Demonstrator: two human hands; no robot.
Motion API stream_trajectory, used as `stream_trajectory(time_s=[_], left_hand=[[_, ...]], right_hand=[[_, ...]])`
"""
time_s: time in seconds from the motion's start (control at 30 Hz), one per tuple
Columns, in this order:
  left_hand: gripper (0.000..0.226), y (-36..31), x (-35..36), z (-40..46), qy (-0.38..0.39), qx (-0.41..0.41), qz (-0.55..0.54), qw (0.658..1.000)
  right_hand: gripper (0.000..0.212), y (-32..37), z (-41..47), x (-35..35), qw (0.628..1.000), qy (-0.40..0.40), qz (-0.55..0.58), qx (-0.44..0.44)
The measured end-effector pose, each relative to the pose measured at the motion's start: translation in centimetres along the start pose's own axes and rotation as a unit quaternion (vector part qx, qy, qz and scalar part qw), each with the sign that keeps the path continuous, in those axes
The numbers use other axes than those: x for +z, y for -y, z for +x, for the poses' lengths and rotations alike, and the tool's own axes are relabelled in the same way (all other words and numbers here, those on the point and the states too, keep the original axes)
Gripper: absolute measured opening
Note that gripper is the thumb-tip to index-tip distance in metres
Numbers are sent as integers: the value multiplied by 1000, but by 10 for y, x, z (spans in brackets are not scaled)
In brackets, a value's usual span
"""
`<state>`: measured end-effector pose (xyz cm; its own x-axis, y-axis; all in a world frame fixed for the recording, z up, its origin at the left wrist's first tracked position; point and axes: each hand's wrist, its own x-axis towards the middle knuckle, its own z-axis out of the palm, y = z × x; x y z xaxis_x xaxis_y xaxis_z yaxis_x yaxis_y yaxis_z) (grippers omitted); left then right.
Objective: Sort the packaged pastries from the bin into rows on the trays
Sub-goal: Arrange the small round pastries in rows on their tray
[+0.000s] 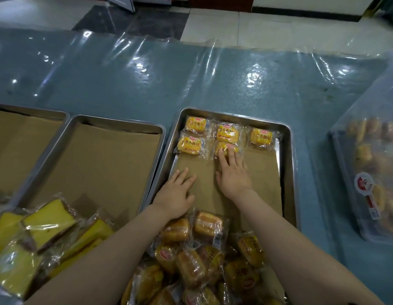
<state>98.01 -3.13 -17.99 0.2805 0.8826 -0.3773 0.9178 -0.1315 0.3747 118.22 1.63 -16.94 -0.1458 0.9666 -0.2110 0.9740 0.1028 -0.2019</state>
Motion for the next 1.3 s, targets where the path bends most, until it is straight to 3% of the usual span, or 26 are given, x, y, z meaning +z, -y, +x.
stream_trajectory(time_s=[0.13, 0.33, 0.43, 0.6, 0.73, 0.83, 1.03, 1.13, 1.23, 1.3], left_hand=[[63, -2, -3, -1, 5, 0, 2, 1000], [63, -4, -8, -2, 27, -2, 4, 1000], [62, -12, -15, -2, 44, -15, -10, 999], [58, -28, -20, -15, 83, -30, -23, 996], [59, -41, -9, -30, 103, -21, 4, 994], [62, -47, -4, -36, 103, -24, 18, 994], [68, -50, -5, -37, 112, -29, 38, 993], [71, -50, -2, -38, 106, -28, 48, 993], [70, -51, 0, -40, 103, -29, 46, 993], [69, -51, -1, -40, 102, -30, 42, 993]], right_hand=[[70, -3, 1, -3, 999, 9, 27, -17], [67, -20, -16, -16, 986, 1, 167, -24], [60, -27, -38, -23, 983, -2, 181, -24], [46, -38, -85, -30, 971, 58, 230, -32], [31, -44, -123, -30, 970, 43, 239, 14], [14, -42, -146, -31, 979, 49, 198, 26], [43, -31, -178, -35, 992, 124, 26, 29], [45, -26, -187, -33, 994, 105, -22, 11], [30, -29, -187, -33, 996, 80, -42, 2], [43, -36, -183, -28, 996, 49, -66, -19]])
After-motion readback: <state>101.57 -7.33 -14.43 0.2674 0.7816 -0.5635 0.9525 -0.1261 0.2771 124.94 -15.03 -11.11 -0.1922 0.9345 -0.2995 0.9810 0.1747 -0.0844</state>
